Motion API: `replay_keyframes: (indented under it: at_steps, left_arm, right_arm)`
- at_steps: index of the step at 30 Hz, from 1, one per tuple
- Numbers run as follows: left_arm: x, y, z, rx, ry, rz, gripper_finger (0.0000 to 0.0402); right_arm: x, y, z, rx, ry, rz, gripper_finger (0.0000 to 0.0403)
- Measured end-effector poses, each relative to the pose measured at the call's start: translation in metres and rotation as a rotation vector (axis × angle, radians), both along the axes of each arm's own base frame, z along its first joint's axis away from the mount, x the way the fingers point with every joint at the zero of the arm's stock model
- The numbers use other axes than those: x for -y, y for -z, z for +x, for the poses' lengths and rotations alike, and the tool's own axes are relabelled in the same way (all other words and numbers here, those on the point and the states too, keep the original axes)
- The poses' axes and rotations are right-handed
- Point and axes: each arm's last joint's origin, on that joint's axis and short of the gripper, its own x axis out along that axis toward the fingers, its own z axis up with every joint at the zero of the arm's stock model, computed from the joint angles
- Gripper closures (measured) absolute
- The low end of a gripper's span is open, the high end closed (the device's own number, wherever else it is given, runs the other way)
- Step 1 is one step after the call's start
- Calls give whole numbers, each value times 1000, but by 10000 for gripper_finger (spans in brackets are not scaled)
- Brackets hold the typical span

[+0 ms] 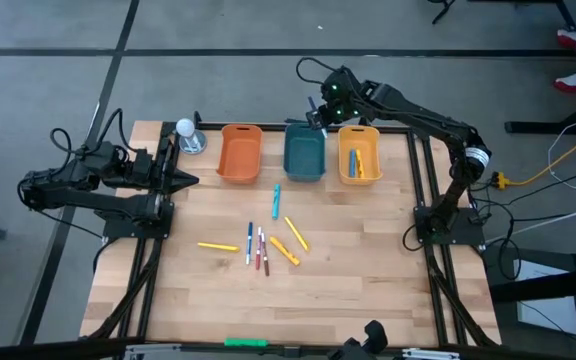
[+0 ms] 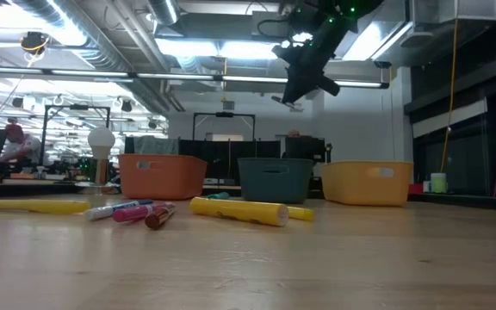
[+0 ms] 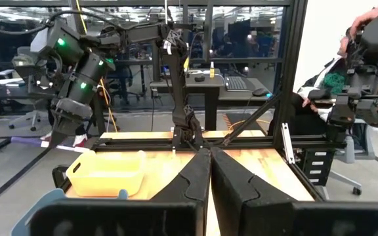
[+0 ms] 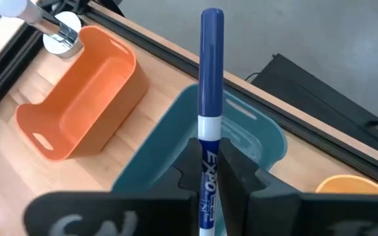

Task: Pick & Place Markers
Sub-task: Put the right blue marker pen into the blue bin

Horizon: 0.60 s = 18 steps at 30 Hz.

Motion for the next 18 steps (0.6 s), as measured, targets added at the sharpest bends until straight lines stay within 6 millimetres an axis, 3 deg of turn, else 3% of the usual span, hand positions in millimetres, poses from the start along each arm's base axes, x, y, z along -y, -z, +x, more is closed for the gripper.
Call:
replay_keyframes:
  at_steps: [18]
  left_arm:
    - [0, 0, 0, 0, 0, 0, 390]
  right_arm:
    - [10, 35, 19, -81, 0, 60, 376]
